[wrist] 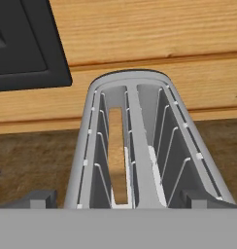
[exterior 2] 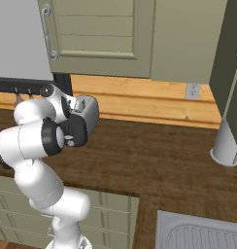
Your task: Start the toaster. Once the lever pops up, take the bread to the plate on the dining counter.
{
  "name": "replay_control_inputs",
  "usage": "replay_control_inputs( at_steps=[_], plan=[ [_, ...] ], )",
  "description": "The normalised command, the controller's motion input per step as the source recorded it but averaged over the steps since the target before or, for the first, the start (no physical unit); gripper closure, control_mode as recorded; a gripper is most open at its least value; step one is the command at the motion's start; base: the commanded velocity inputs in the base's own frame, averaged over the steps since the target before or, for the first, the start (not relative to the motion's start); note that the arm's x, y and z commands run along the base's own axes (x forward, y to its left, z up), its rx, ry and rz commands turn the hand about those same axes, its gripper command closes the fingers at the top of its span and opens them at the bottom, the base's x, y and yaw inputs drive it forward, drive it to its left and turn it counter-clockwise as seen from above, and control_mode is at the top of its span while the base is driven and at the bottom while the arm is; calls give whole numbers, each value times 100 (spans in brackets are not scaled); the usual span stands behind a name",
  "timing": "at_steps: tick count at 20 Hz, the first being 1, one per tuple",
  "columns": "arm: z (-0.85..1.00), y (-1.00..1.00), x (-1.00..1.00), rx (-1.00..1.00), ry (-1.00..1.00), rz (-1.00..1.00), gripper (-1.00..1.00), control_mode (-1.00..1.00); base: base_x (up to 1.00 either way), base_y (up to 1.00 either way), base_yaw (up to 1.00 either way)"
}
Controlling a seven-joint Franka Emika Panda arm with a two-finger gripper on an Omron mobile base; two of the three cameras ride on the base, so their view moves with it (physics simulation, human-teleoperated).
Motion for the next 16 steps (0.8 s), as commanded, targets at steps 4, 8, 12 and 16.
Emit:
replay_control_inputs(
  at_steps=[4,8,12,16],
  plan=[
    [0,0,0,0,0,0,-100,-100,0,0,0],
    [0,0,0,0,0,0,-100,-100,0,0,0],
    [0,0,0,0,0,0,-100,-100,0,0,0],
    [0,0,0,0,0,0,-100,-100,0,0,0]
  ],
)
